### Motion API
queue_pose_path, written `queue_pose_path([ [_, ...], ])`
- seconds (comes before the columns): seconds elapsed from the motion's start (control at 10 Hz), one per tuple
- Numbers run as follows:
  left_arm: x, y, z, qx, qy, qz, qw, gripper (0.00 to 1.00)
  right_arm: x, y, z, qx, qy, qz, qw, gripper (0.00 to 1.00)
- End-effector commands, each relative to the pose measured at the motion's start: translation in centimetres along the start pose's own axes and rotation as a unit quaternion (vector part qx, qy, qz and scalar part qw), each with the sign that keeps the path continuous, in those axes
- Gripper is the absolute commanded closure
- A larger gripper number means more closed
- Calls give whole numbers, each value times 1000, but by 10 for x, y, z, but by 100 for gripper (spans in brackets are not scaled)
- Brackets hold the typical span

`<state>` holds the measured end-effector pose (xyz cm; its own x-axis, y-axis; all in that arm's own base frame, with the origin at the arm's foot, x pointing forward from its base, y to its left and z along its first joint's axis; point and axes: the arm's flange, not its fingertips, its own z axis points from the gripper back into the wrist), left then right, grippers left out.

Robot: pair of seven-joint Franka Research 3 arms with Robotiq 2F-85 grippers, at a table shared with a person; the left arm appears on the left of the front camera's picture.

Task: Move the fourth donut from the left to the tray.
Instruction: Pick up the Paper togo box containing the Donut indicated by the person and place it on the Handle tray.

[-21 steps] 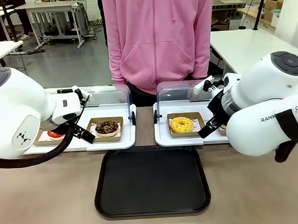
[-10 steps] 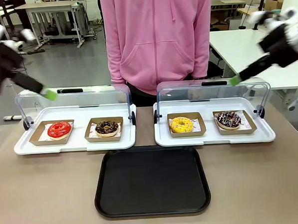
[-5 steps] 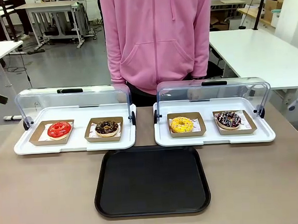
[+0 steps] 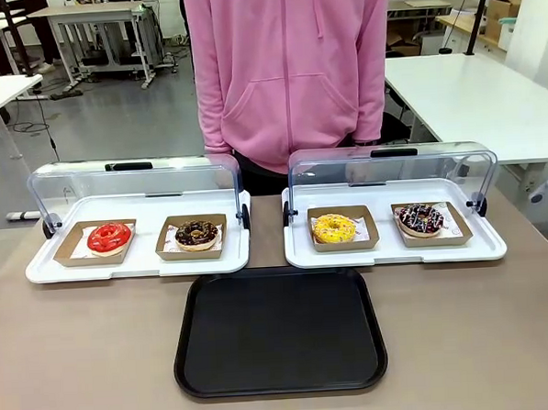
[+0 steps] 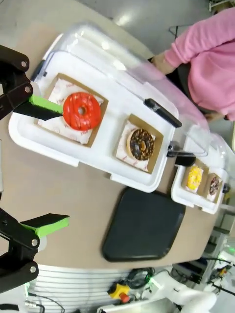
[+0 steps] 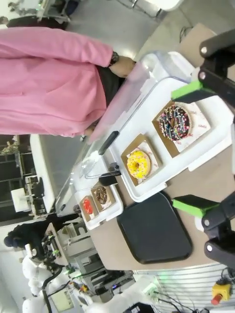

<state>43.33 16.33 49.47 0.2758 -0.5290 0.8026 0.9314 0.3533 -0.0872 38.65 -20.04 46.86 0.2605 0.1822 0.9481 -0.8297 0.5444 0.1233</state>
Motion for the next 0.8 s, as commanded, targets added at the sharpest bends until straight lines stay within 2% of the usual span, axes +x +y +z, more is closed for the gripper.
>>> queue_pose_path([
  [0.0, -3, -5, -6, 26, -14, -19, 999, 0, -4, -8, 6, -3, -14, 8, 1000, 0],
  [0.4, -4, -5, -10, 52, -7, -25, 998, 0, -9, -10, 8, -10, -17, 5, 1000, 0],
  [0.7, -7, -3, -13, 41, -47, -71, 996, 0, -9, -12, 6, -8, -24, 12, 1000, 0],
])
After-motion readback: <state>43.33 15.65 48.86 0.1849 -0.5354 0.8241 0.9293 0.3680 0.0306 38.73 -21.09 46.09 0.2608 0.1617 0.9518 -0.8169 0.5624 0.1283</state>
